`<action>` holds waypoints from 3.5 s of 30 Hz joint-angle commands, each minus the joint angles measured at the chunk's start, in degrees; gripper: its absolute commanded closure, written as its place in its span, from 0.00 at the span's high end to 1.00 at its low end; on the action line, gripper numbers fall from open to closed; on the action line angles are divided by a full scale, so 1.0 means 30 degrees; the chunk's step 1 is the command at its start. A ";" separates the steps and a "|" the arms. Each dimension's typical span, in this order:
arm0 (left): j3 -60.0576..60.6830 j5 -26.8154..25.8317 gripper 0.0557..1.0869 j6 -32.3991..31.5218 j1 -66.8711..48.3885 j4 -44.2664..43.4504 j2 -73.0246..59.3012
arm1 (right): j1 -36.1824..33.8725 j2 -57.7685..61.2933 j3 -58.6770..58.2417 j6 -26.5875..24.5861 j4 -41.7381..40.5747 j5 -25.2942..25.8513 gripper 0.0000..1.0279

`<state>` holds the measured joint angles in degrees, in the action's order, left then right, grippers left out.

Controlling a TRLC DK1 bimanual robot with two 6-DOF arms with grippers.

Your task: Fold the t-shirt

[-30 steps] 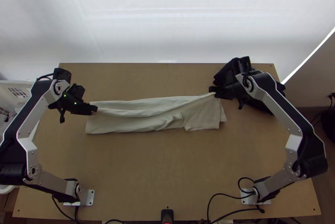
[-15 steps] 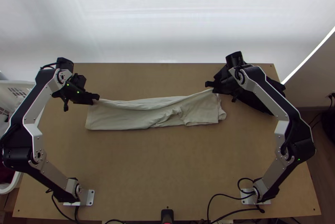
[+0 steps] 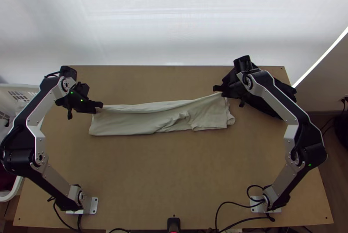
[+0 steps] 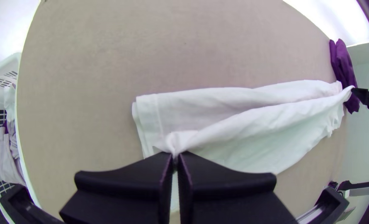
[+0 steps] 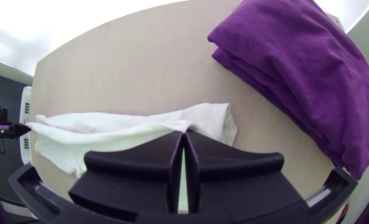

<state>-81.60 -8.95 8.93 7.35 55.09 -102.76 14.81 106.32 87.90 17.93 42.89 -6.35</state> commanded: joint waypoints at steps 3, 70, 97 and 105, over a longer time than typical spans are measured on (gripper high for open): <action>0.0687 0.0171 0.35 -0.1921 0.0009 -0.2016 -0.0639 | -0.0219 0.0653 -0.1204 -0.0060 -0.0968 0.1062 0.56; 0.7484 -0.6421 0.08 -0.2332 0.0127 -0.9135 0.1089 | -0.2651 -0.7931 0.1785 0.4510 0.1024 -0.7288 0.97; -0.0455 -0.6450 0.04 -0.2478 0.0449 0.0181 0.5220 | -0.3295 -0.8224 0.0437 0.4305 0.0936 -0.7551 0.97; -0.2565 -0.5923 0.04 -0.5935 -0.5059 -0.0492 0.3843 | -0.3237 -0.8312 0.0203 0.4393 0.0819 -0.7551 0.97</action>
<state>-86.35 -27.11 -4.38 -4.34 54.24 -89.21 5.43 83.00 89.71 30.04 45.54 -28.16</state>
